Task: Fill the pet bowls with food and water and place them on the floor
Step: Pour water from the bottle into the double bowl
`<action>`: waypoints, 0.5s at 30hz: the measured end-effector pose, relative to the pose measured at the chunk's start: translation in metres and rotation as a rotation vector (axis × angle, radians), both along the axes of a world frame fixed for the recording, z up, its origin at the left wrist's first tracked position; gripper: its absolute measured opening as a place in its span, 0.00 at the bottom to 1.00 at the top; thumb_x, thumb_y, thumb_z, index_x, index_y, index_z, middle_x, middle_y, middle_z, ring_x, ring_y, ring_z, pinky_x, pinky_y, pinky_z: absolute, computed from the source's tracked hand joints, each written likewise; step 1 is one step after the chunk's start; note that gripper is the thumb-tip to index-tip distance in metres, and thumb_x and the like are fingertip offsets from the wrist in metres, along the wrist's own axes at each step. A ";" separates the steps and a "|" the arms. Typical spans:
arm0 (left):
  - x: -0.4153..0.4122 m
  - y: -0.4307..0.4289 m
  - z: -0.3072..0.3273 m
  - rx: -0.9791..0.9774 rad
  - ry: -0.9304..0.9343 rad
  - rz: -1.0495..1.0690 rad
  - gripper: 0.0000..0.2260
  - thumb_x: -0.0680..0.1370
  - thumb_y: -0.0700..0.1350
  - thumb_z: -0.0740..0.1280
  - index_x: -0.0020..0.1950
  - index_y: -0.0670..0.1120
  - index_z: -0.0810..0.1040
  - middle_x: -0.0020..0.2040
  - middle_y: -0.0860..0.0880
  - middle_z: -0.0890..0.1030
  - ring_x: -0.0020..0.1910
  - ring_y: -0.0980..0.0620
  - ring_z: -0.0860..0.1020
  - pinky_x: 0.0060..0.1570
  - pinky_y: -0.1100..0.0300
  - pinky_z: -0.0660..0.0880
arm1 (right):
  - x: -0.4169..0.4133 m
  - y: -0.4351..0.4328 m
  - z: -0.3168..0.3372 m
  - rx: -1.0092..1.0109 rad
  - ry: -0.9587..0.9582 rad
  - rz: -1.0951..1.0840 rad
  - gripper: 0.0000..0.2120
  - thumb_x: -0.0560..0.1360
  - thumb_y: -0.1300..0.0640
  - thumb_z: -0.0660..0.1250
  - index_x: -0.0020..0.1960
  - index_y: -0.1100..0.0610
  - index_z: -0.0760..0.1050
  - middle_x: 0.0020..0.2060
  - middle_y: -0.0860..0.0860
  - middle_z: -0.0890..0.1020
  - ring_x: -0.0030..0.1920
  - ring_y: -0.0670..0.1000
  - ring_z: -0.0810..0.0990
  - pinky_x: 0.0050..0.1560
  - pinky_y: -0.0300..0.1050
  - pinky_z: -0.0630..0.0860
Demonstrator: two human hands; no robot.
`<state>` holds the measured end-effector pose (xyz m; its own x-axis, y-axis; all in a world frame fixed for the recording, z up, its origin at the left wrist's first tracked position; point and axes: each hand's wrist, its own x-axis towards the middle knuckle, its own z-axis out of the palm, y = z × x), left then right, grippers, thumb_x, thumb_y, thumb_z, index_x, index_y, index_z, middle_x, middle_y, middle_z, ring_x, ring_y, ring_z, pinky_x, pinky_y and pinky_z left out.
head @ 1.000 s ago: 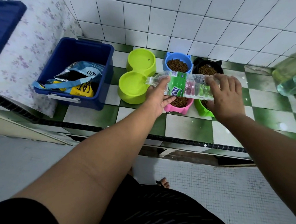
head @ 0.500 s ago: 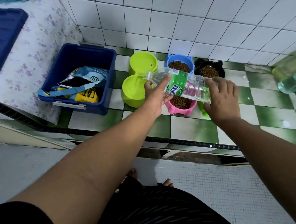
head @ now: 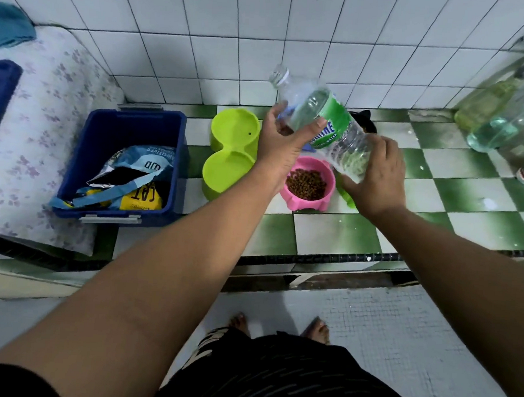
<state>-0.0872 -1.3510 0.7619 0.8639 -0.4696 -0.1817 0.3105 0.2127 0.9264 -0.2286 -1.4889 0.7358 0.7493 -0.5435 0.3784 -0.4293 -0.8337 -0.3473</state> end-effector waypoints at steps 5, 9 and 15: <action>-0.021 -0.051 0.013 0.029 -0.149 -0.175 0.46 0.64 0.43 0.84 0.74 0.56 0.61 0.65 0.46 0.78 0.62 0.46 0.81 0.60 0.46 0.80 | -0.013 -0.024 0.000 0.114 -0.123 -0.053 0.39 0.65 0.52 0.77 0.70 0.62 0.65 0.61 0.61 0.72 0.61 0.61 0.72 0.63 0.57 0.71; -0.050 -0.106 0.024 0.061 -0.203 -0.203 0.43 0.65 0.42 0.85 0.73 0.49 0.63 0.62 0.47 0.78 0.57 0.51 0.81 0.51 0.59 0.83 | -0.033 -0.054 -0.008 0.198 -0.212 -0.110 0.38 0.65 0.55 0.76 0.69 0.64 0.65 0.61 0.61 0.72 0.62 0.61 0.71 0.66 0.56 0.70; -0.087 -0.195 0.023 0.162 -0.319 -0.265 0.40 0.57 0.53 0.86 0.64 0.47 0.73 0.56 0.49 0.84 0.55 0.52 0.84 0.57 0.47 0.82 | -0.075 -0.124 -0.015 0.277 -0.257 -0.220 0.40 0.64 0.53 0.80 0.68 0.65 0.65 0.62 0.60 0.71 0.64 0.58 0.70 0.67 0.49 0.68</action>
